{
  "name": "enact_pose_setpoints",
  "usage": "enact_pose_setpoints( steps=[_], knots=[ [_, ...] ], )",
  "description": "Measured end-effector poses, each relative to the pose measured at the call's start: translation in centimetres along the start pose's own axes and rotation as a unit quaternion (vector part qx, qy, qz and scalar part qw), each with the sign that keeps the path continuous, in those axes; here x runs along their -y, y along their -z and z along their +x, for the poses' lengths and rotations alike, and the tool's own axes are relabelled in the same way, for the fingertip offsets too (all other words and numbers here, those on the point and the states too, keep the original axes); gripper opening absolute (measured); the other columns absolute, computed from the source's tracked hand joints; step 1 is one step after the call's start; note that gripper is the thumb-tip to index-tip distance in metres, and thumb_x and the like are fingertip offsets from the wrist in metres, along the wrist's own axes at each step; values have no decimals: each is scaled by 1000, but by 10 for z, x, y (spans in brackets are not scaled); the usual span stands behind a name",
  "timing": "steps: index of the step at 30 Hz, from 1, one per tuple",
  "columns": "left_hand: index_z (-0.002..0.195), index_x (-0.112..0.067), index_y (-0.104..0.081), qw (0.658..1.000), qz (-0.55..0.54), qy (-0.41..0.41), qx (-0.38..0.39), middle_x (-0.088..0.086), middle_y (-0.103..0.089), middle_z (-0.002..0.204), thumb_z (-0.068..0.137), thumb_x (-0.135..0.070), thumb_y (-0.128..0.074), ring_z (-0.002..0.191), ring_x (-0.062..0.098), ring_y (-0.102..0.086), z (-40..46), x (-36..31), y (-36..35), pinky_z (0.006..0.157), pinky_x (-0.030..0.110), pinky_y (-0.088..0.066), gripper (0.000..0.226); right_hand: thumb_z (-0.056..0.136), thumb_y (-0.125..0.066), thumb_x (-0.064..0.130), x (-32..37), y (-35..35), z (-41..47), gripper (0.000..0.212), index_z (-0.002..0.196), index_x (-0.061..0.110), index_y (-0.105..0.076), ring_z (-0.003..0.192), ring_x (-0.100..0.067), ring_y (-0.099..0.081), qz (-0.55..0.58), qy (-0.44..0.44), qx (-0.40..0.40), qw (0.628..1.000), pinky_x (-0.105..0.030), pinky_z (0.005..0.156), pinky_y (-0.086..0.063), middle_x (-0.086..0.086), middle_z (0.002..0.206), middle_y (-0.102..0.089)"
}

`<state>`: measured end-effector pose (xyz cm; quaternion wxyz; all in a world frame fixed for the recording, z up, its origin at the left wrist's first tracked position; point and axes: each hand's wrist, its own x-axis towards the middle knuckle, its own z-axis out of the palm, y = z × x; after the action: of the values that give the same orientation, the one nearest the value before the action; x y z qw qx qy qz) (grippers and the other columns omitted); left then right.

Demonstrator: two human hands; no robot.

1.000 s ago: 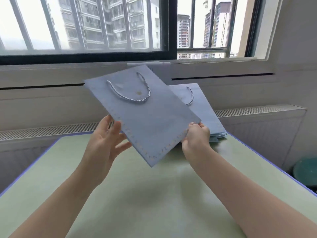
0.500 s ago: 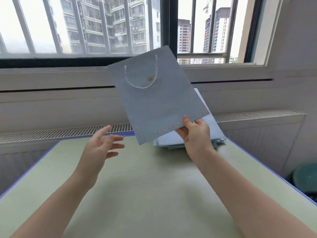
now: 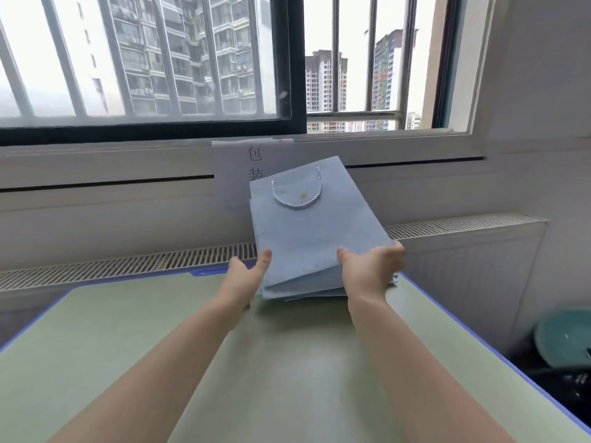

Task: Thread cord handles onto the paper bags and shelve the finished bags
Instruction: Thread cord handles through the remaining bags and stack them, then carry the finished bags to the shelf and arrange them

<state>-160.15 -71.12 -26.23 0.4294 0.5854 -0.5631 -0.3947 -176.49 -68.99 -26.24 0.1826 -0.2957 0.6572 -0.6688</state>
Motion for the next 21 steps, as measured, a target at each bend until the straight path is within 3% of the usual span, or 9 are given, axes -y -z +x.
enact_pose_setpoints(
  steps=[2,5,7,11,13,15,18,21],
  knots=[
    [147,-1,-13,1000,15,-1,-4,12,-32,150,90,-48,-53,134,28,-36,5,2,-19,105,34,-31,84,78,-76,19,1,8,3,91,144,10,-14,125,-30,-28,-93,41,-41,994,-41,98,-32,-15,138,-24],
    [137,-3,-31,999,17,-31,-11,10,-48,136,90,-41,-59,125,27,-47,12,5,-31,99,32,-36,67,87,-64,31,-11,19,18,61,137,12,-35,126,-28,-27,-197,90,-38,976,-40,98,-31,-10,138,-28],
    [135,-5,-35,999,12,-39,-16,9,-50,132,90,-37,-60,123,26,-48,17,3,-32,95,29,-35,61,93,-52,35,-19,24,29,49,134,11,-41,124,-29,-34,-204,63,12,977,-39,96,-34,-13,135,-37],
    [134,-13,-40,998,-41,-38,23,3,-56,127,84,-35,-68,114,24,-55,32,7,-26,98,33,-42,61,94,-41,48,-28,26,55,58,130,3,-38,121,-35,-43,-209,-15,97,973,-38,88,-39,-16,125,-49],
    [137,-14,-37,996,-71,-30,43,3,-57,127,82,-35,-71,112,23,-58,39,11,-25,100,40,-45,68,93,-41,54,-29,30,73,61,124,2,-47,120,-34,-46,-196,-45,145,969,-39,95,-38,-11,112,-57],
    [138,-13,-34,993,-98,-12,59,4,-57,126,81,-34,-71,108,22,-60,45,12,-24,94,38,-49,71,86,-44,62,-31,33,90,63,112,6,-57,112,-32,-52,-183,-47,171,967,-40,94,-42,-8,106,-61],
    [132,-11,-40,983,-148,36,102,5,-63,118,78,-35,-74,98,22,-66,50,12,-20,77,35,-55,68,91,-42,59,-32,38,96,58,104,6,-62,90,-24,-58,-189,-37,204,960,-33,75,-41,-6,96,-63],
    [127,-9,-48,968,-193,81,138,8,-69,110,74,-39,-75,91,26,-70,54,10,-11,72,39,-59,67,92,-36,60,-32,38,94,59,105,9,-63,91,-23,-61,-228,-31,237,944,-32,72,-41,-5,96,-66]
  ],
)
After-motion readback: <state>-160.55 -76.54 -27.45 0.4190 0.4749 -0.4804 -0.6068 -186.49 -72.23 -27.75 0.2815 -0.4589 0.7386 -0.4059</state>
